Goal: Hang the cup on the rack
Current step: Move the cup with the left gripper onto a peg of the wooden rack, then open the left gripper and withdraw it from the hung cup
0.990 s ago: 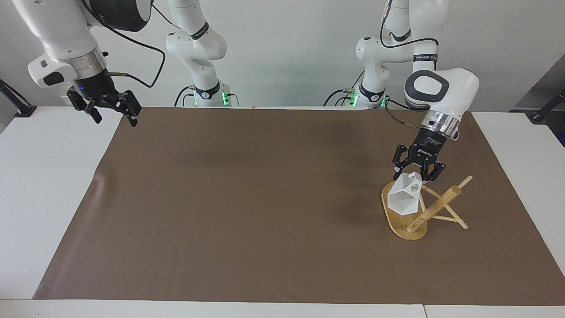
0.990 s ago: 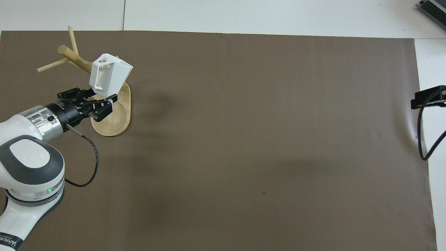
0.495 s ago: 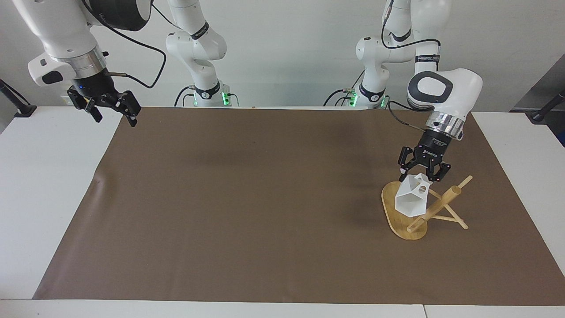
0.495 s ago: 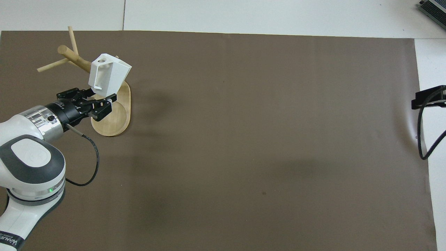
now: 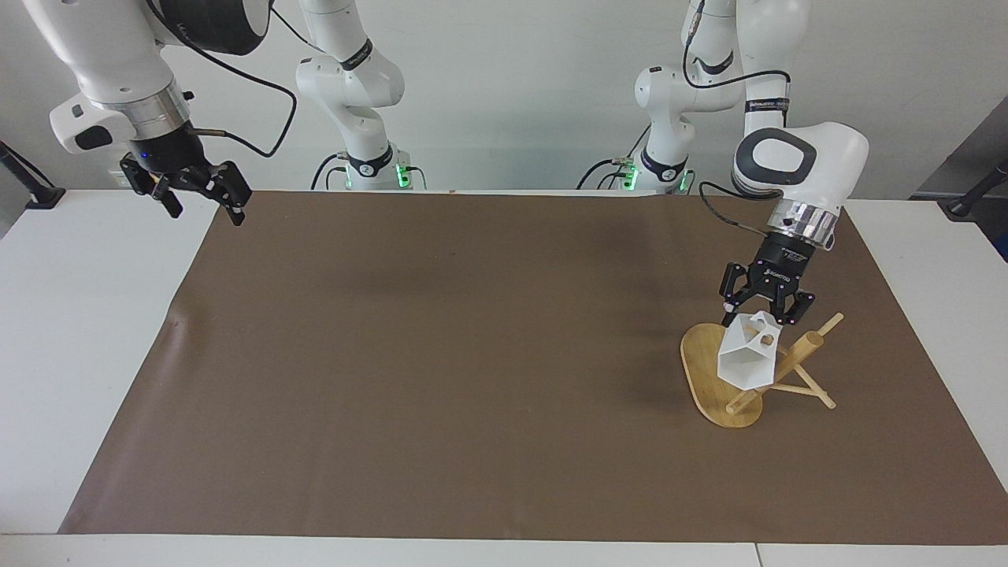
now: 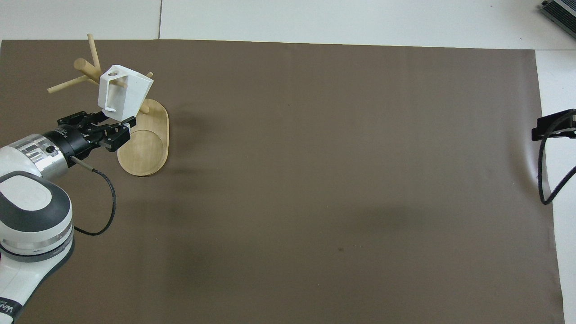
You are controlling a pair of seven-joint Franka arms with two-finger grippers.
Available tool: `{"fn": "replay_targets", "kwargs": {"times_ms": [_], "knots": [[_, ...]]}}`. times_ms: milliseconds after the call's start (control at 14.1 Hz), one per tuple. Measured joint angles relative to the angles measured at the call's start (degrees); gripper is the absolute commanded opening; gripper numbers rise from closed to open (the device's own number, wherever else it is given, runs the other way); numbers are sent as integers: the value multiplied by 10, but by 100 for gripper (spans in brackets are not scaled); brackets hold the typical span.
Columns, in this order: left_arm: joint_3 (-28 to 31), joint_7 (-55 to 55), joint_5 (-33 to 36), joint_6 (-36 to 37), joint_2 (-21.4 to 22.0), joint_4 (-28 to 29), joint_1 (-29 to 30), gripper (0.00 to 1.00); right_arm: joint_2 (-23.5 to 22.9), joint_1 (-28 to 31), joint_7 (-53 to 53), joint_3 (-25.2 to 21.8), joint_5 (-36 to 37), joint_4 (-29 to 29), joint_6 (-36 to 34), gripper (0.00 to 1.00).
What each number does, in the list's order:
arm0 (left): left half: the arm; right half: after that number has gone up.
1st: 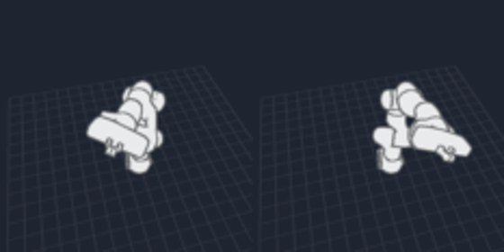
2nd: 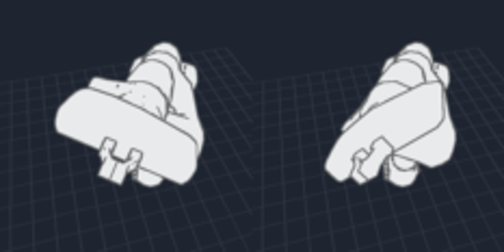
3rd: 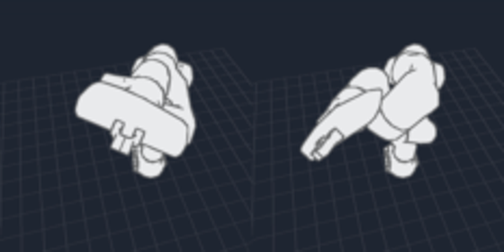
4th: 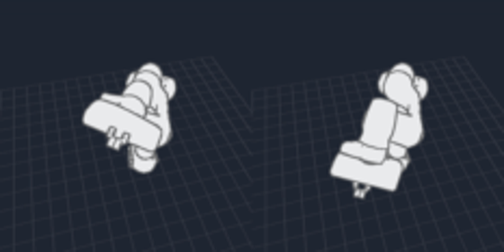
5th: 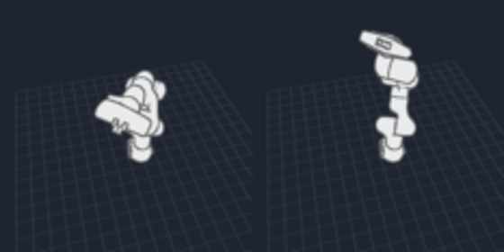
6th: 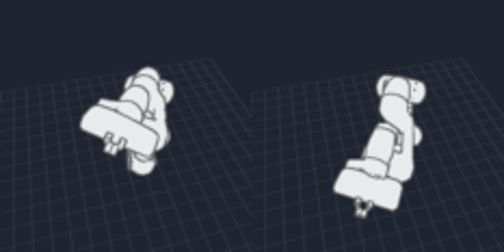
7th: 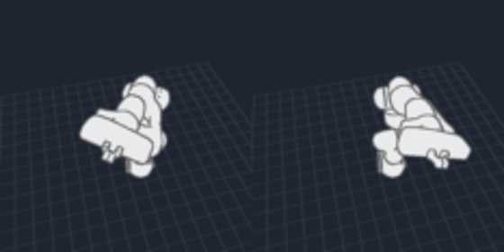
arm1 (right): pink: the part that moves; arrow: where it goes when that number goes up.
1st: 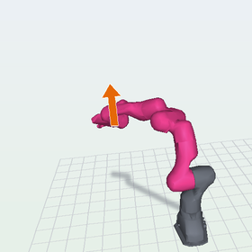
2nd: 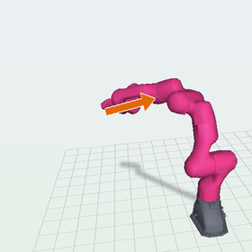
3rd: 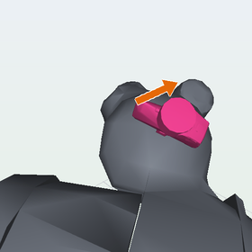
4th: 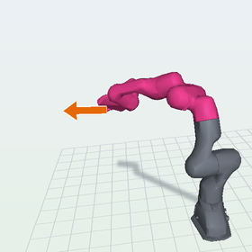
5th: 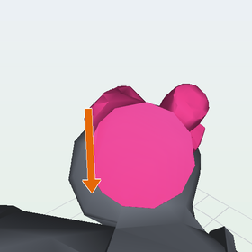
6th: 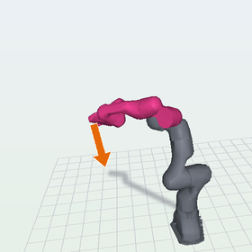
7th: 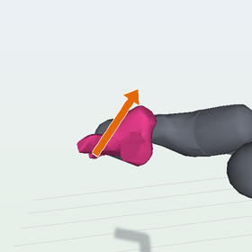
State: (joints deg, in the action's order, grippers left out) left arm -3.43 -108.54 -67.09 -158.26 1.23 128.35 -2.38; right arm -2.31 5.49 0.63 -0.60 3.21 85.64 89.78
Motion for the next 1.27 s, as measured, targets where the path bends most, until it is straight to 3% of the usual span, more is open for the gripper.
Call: {"fn": "replay_targets", "kwargs": {"times_ms": [71,212,637,849,1273], "knots": [[0,0,0,0,-2,0,1,0,0,0,0,0,0,0,0,100],[0,0,0,0,-5,0,2,100,0,0,0,0,0,1,0,100],[-2,2,26,7,-5,-6,2,100,0,0,0,0,-4,1,0,100],[-1,1,124,67,9,-13,7,100,0,2,0,-3,-51,2,0,100],[3,0,369,265,72,-59,39,100,0,3,-10,-5,-63,2,0,100]]}}
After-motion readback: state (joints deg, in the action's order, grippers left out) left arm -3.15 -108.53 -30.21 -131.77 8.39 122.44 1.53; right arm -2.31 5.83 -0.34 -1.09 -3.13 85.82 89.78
